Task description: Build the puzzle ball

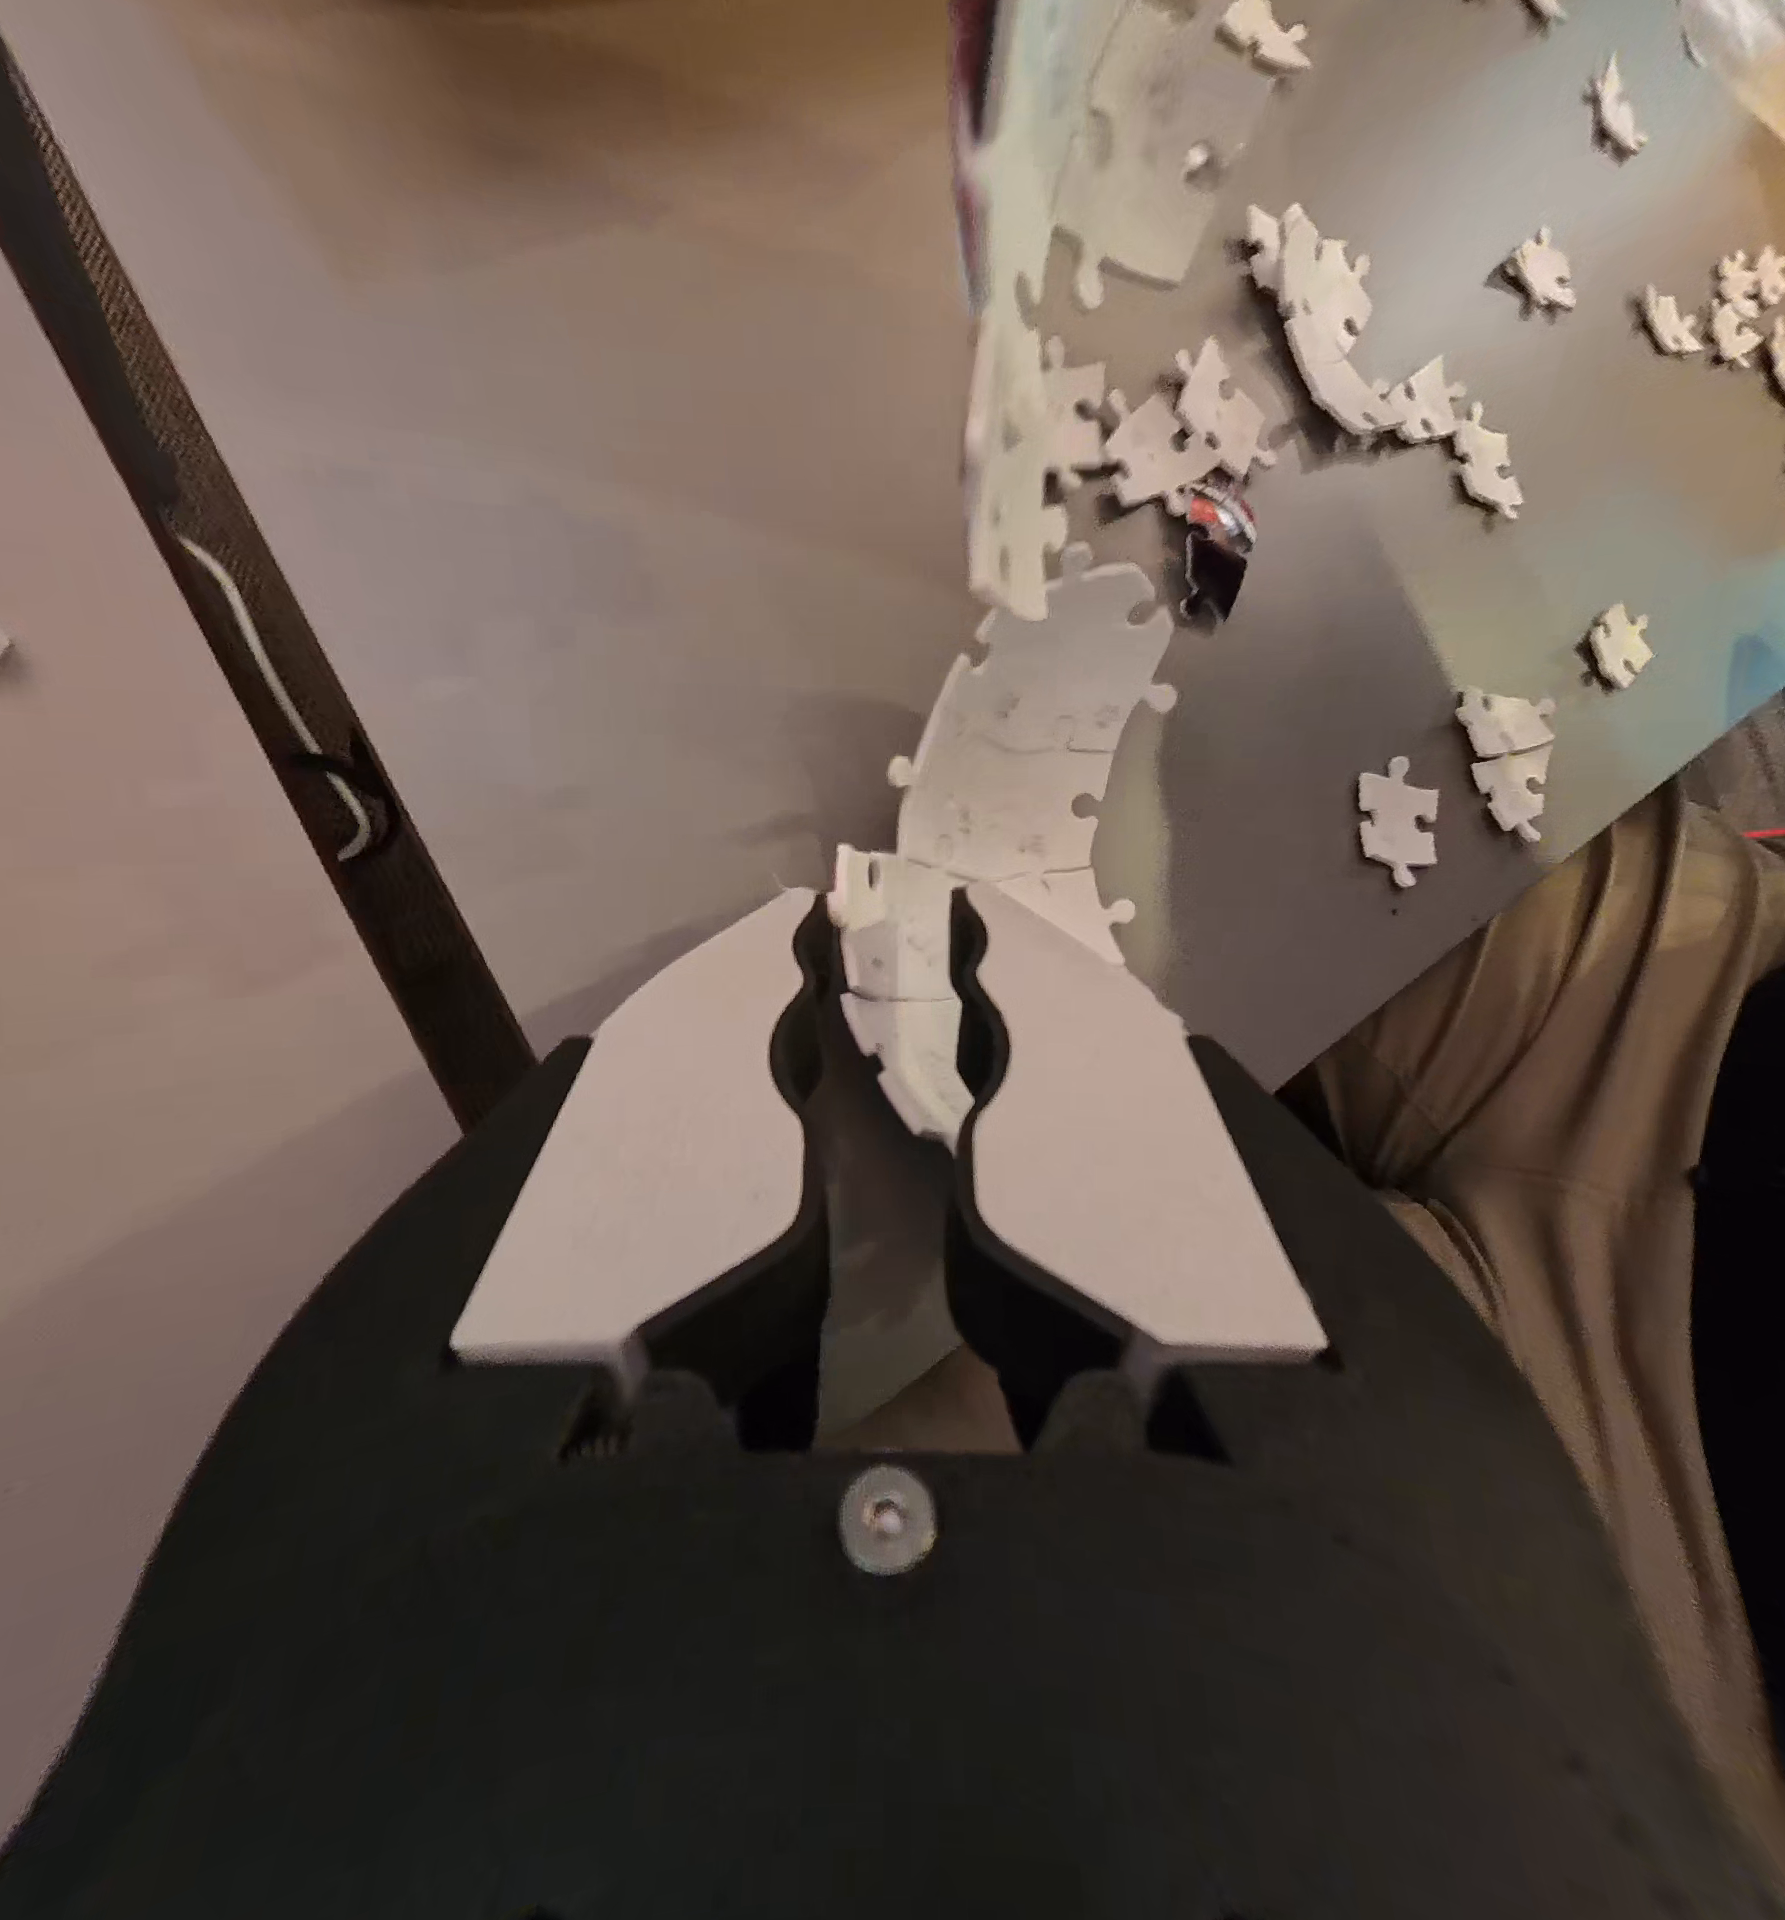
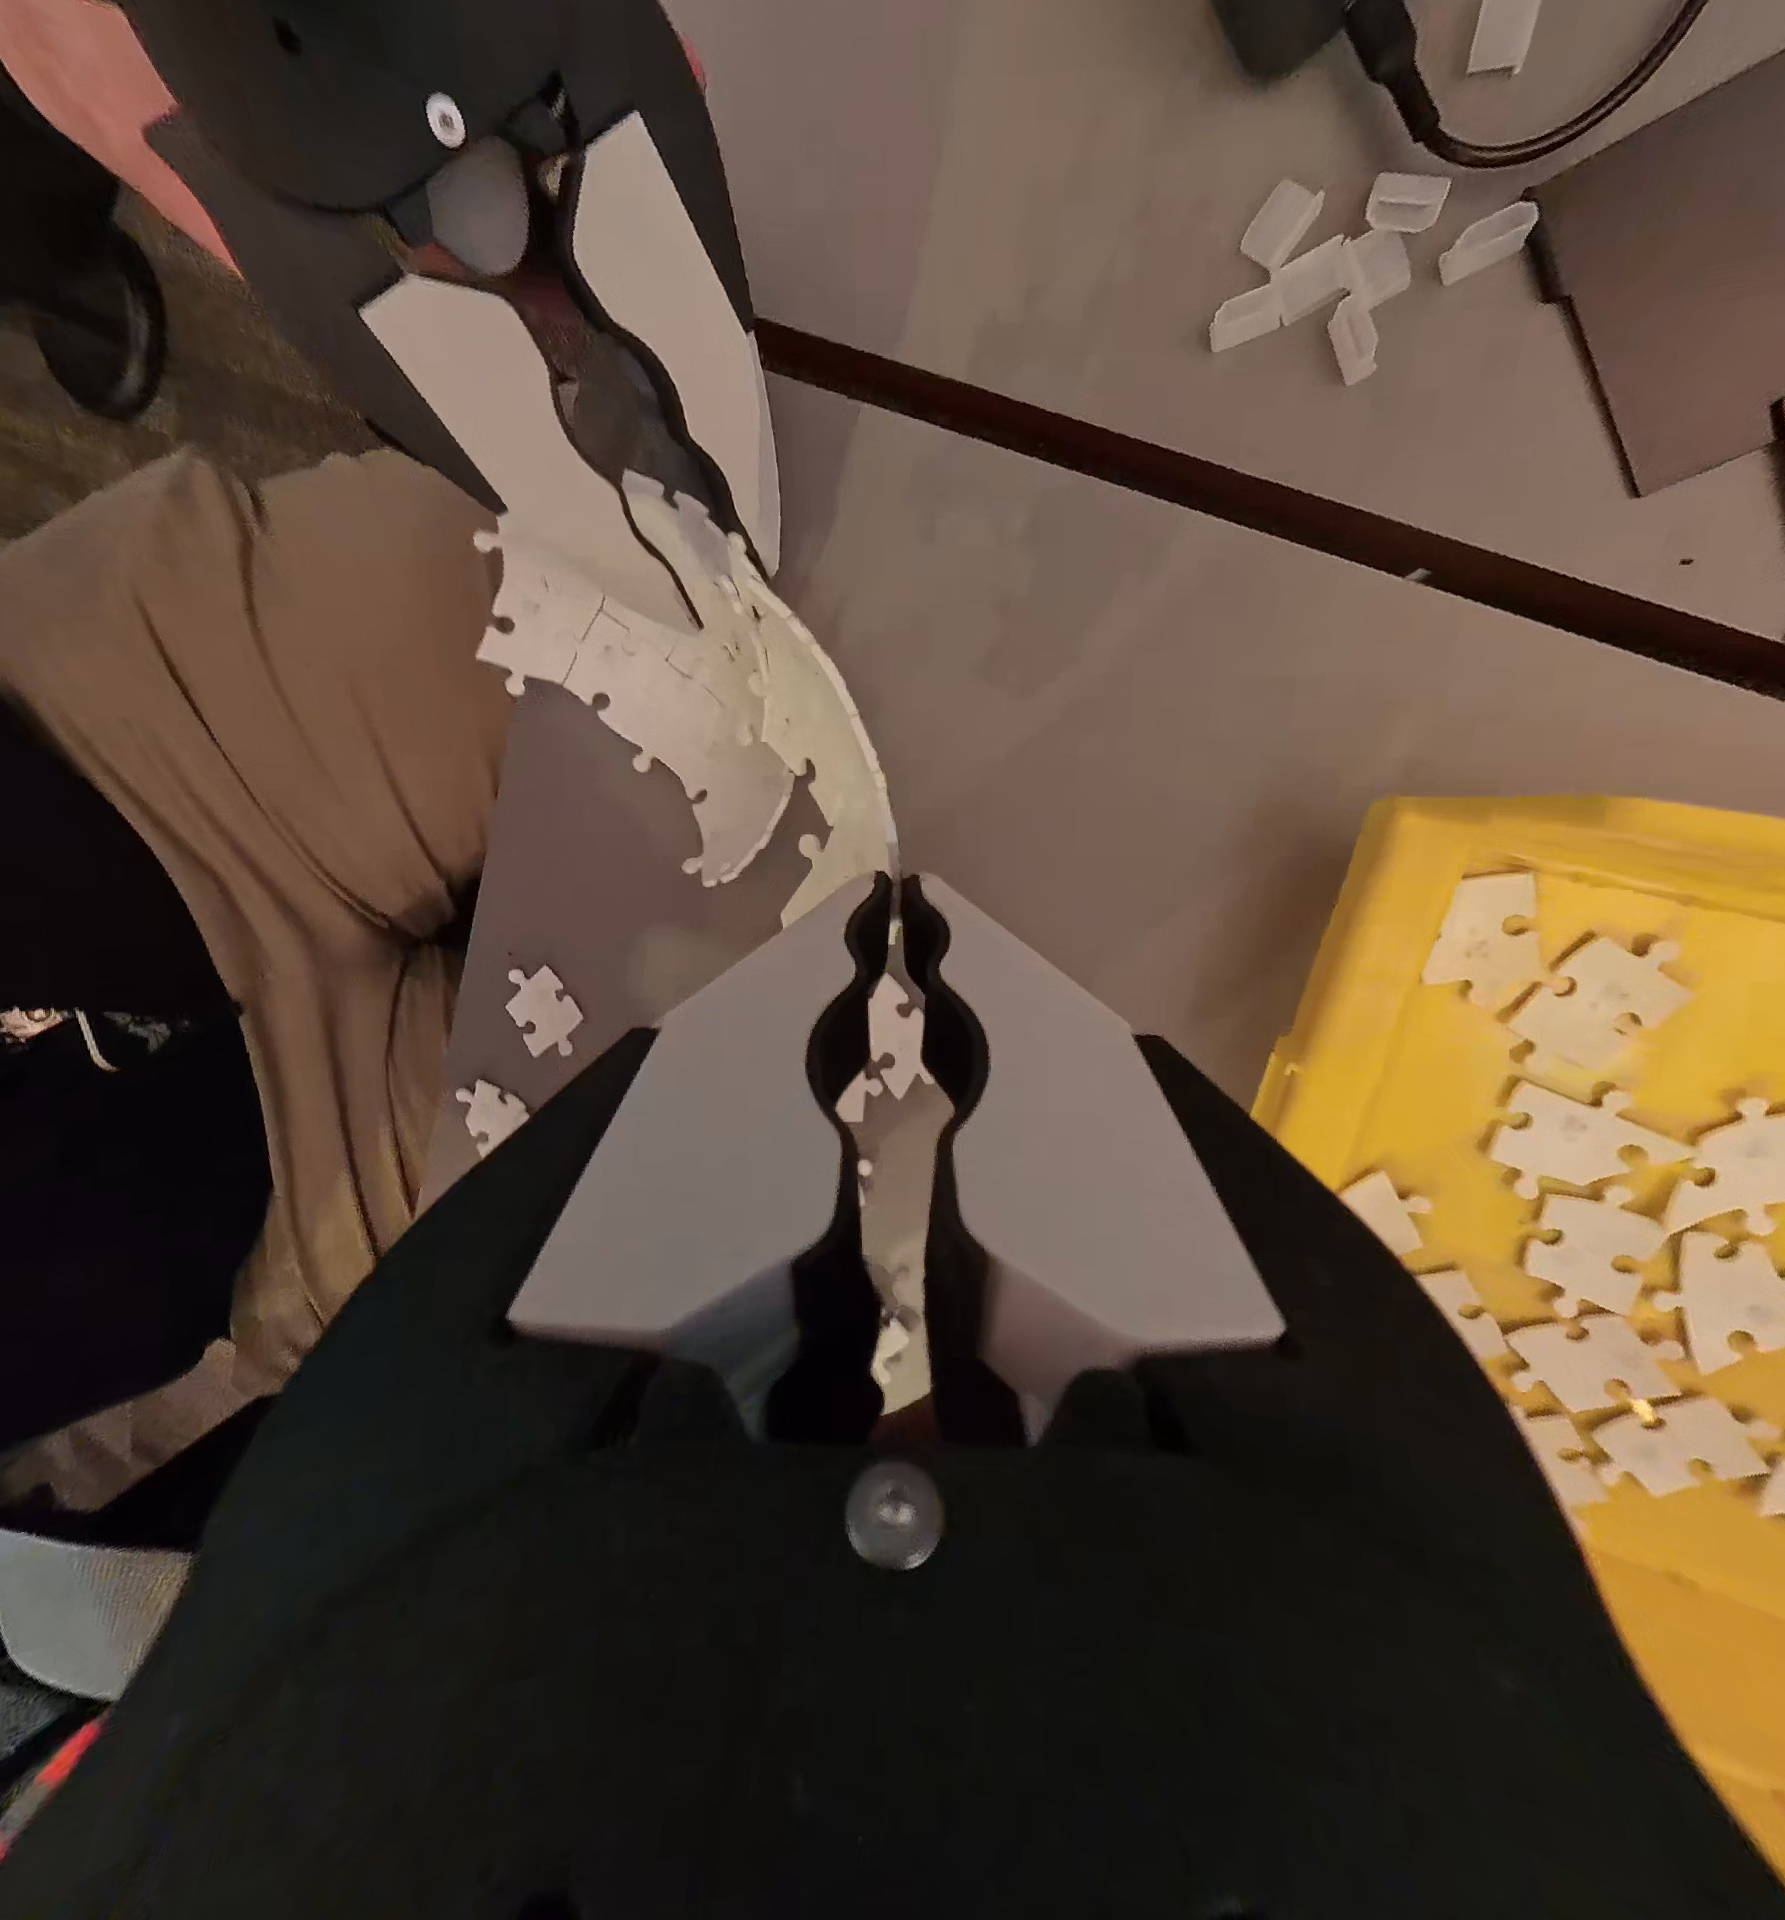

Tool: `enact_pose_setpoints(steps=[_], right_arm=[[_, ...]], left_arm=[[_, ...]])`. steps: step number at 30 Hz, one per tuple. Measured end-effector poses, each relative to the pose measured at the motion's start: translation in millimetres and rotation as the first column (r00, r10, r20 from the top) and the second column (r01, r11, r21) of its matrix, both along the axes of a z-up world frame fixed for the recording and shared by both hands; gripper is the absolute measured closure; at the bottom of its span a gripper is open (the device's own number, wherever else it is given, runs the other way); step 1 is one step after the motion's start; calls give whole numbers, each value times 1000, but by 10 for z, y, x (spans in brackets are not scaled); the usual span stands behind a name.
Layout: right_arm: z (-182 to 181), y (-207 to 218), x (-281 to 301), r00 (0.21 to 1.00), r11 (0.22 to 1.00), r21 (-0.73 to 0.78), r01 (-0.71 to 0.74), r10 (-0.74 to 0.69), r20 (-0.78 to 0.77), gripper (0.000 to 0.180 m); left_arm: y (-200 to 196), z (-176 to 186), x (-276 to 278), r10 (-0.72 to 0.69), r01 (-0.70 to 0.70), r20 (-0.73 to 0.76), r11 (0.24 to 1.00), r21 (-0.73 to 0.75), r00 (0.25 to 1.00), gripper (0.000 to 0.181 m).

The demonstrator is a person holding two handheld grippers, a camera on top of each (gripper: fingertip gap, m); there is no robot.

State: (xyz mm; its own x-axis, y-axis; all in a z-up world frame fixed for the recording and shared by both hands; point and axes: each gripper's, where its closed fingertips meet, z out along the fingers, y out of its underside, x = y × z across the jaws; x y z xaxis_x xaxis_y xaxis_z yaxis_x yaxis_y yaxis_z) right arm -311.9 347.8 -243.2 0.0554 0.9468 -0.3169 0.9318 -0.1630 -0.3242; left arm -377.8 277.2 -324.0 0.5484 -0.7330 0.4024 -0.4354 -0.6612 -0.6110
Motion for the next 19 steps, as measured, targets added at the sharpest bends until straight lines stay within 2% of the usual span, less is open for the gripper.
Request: enact_pose_setpoints(steps=[4,9,13,17,19], right_arm=[[-48,-6,13,998,999,1,-41,41,44,180],[-112,2,23,993,996,-4,-85,85,82,180],[-142,34,13,983,991,7,-130,128,130,180],[-161,25,-33,966,981,6,-193,188,176,180],[-174,12,-53,953,974,8,-228,222,205,180]], left_arm=[[48,82,-130,-4,4,-3,1000,31,1000,154],[68,355,-401,119,-123,58,989,78,991,152],[-140,590,-379,171,-182,94,974,136,981,154],[-376,591,-235,175,-178,33,971,157,984,153],[-495,616,-103,172,-179,52,970,167,984,153]])
